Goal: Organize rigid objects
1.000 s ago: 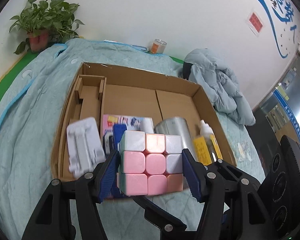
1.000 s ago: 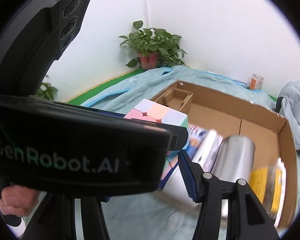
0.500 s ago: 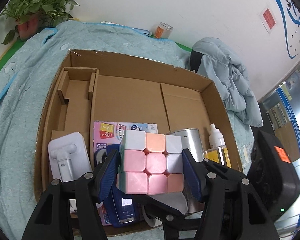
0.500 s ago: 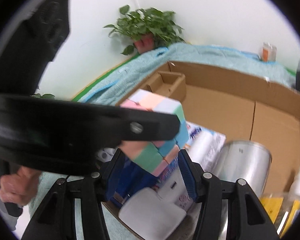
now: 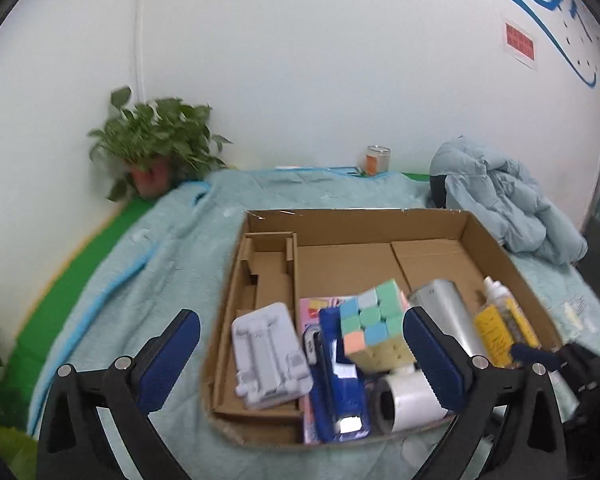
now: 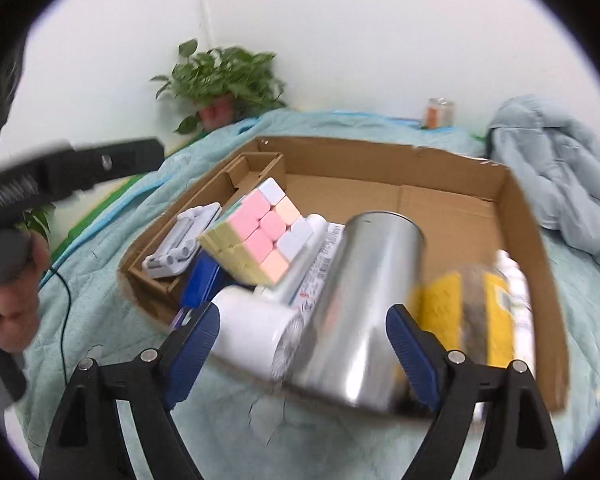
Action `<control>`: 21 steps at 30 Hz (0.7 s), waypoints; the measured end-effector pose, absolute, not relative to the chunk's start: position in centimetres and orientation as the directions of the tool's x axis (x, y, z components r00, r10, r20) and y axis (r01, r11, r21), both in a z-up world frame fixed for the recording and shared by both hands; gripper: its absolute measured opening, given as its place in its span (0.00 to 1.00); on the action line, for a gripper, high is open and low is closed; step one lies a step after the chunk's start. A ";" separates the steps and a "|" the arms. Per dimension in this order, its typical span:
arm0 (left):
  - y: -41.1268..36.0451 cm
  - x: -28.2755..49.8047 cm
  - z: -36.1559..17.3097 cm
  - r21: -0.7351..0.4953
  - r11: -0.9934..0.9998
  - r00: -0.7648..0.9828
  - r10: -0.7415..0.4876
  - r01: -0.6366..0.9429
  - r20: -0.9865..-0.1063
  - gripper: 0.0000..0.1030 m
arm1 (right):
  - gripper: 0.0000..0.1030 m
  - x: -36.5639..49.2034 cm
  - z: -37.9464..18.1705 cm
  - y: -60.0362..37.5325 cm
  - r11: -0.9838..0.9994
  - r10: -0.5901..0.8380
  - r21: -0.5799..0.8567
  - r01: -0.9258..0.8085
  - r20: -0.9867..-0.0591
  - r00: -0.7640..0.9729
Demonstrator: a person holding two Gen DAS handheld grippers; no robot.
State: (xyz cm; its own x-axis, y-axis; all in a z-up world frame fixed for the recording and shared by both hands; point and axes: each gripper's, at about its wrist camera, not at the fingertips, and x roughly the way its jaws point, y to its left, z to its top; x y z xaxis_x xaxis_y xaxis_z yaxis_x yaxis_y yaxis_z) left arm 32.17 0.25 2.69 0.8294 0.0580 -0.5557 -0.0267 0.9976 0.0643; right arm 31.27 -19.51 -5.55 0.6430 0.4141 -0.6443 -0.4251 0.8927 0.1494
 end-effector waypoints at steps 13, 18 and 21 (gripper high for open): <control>-2.6 24.2 -0.6 0.045 0.996 0.784 0.092 -0.081 -0.614 0.99 | 0.83 25.5 -6.0 -22.0 0.978 0.187 0.063 -0.197 -0.677 0.712; -3.1 24.0 -0.5 0.036 0.997 0.778 0.076 -0.069 -0.624 0.99 | 0.83 24.4 -5.4 -22.3 0.977 0.189 0.055 -0.204 -0.661 0.726; -3.6 23.6 -0.3 0.042 0.998 0.780 0.067 -0.052 -0.622 0.99 | 0.83 24.1 -5.2 -22.5 0.977 0.191 0.059 -0.204 -0.659 0.728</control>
